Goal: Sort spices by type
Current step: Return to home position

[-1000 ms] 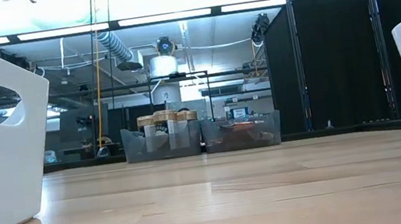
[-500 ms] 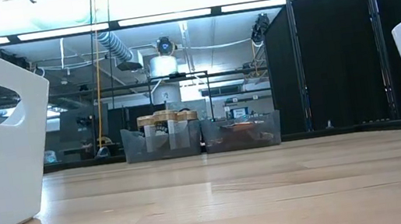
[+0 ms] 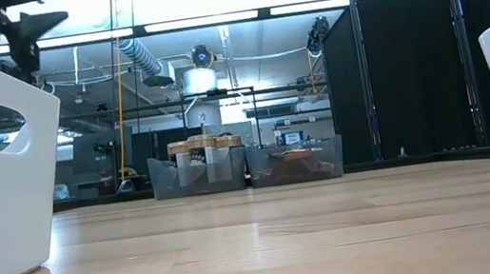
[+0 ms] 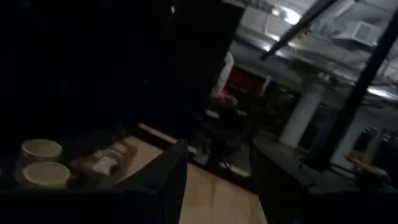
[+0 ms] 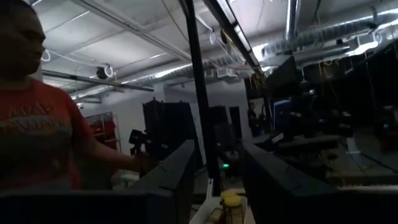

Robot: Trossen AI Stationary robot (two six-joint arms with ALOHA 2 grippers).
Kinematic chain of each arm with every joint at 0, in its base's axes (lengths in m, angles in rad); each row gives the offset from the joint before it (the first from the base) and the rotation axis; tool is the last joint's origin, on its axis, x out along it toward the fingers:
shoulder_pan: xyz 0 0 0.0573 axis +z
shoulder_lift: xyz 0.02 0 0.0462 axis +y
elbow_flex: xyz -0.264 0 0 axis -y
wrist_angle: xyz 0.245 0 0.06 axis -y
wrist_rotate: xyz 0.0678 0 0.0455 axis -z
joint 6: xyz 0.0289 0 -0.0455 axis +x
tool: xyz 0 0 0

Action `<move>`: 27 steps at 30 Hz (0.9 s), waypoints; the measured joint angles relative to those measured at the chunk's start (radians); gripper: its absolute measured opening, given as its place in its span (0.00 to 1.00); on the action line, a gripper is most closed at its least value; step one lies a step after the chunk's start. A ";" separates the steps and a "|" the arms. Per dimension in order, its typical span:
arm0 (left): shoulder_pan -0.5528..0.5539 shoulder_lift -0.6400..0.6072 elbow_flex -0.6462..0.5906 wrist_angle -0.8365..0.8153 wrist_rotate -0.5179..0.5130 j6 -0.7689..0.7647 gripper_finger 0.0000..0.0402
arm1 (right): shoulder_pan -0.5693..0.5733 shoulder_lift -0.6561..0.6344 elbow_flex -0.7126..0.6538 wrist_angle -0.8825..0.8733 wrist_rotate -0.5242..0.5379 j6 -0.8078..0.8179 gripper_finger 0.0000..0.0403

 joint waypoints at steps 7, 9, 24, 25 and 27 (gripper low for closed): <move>-0.103 0.001 -0.151 0.177 -0.155 0.009 0.43 | 0.000 0.000 -0.031 0.008 -0.008 0.036 0.33; -0.154 0.004 -0.200 0.218 -0.212 0.028 0.43 | 0.000 0.000 -0.031 0.007 -0.033 0.025 0.33; -0.641 0.081 -0.375 0.397 -0.725 0.201 0.43 | -0.014 0.000 -0.032 -0.156 0.154 -0.128 0.33; -0.663 0.084 -0.375 0.397 -0.739 0.209 0.43 | -0.020 0.000 -0.033 -0.159 0.196 -0.149 0.33; -0.697 0.083 -0.375 0.405 -0.745 0.223 0.43 | -0.033 -0.002 -0.050 -0.168 0.257 -0.178 0.33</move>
